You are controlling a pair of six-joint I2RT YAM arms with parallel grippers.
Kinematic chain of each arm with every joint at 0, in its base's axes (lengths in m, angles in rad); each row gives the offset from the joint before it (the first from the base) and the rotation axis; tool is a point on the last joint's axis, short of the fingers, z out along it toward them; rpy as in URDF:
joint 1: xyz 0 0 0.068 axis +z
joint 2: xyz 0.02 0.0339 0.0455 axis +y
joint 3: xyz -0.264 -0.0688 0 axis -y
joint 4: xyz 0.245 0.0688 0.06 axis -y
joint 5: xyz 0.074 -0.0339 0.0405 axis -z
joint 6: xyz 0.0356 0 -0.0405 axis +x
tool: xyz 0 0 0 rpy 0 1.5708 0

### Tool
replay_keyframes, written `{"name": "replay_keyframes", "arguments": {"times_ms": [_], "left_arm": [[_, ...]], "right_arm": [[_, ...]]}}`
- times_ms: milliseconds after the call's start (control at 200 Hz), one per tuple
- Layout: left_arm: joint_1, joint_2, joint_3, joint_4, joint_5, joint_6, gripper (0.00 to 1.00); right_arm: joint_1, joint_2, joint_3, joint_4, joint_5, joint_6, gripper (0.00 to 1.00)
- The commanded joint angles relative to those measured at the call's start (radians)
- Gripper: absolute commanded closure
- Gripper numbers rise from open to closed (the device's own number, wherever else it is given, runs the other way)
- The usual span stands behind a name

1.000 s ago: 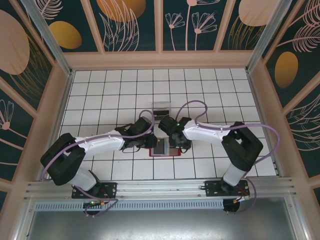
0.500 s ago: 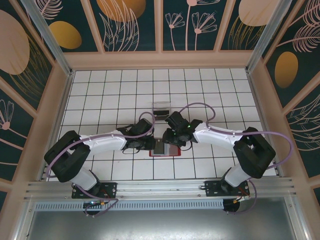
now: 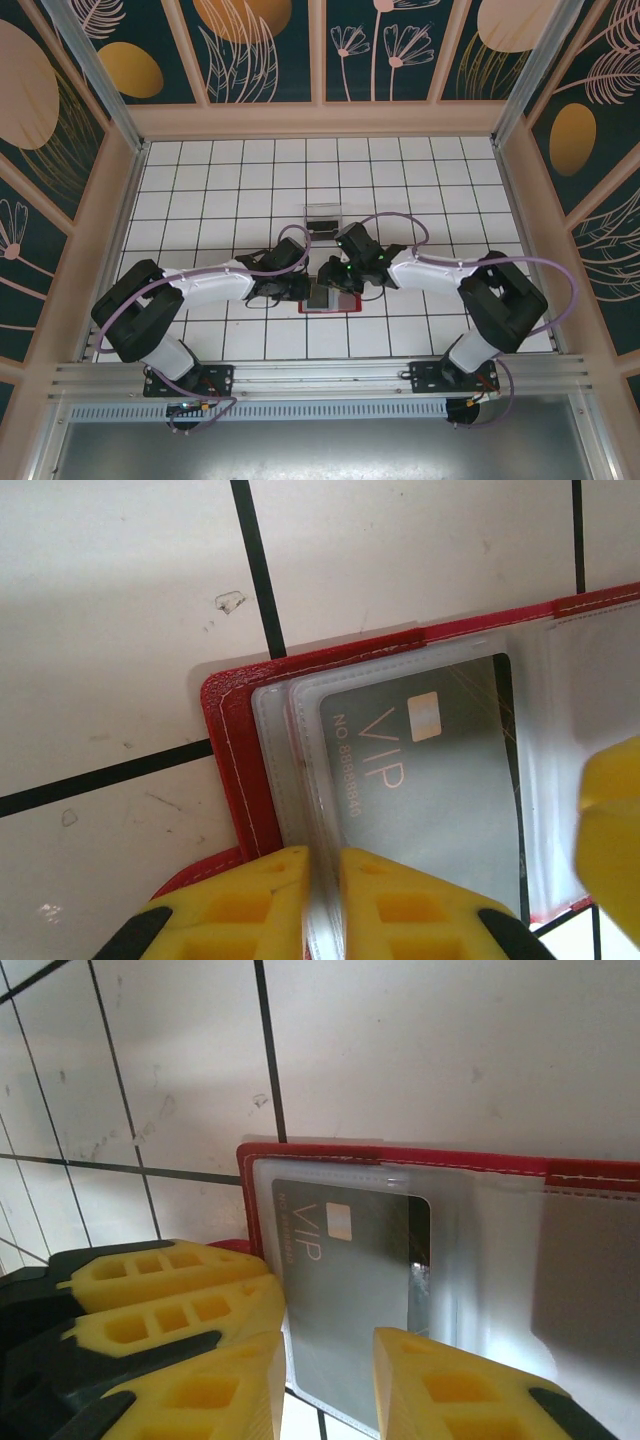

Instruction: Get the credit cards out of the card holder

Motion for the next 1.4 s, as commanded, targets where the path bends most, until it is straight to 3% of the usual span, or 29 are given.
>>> {"name": "replay_keyframes", "arguments": {"times_ms": [0,566,911,1396], "left_arm": [[-0.002,0.015,-0.021,-0.031,0.014,-0.009,0.82],[-0.002,0.012,-0.024,-0.032,0.011,-0.013,0.83],[-0.002,-0.002,-0.026,-0.034,0.01,-0.013,0.82],[-0.002,-0.042,0.019,-0.077,-0.018,-0.019,0.81]], "right_arm": [[-0.005,0.032,-0.002,0.023,-0.022,-0.004,0.71],[-0.004,0.079,0.003,0.0,-0.005,-0.02,0.71],[0.03,0.081,0.08,-0.202,0.162,-0.065,0.71],[0.004,-0.037,0.023,-0.132,0.121,-0.071,0.71]]}}
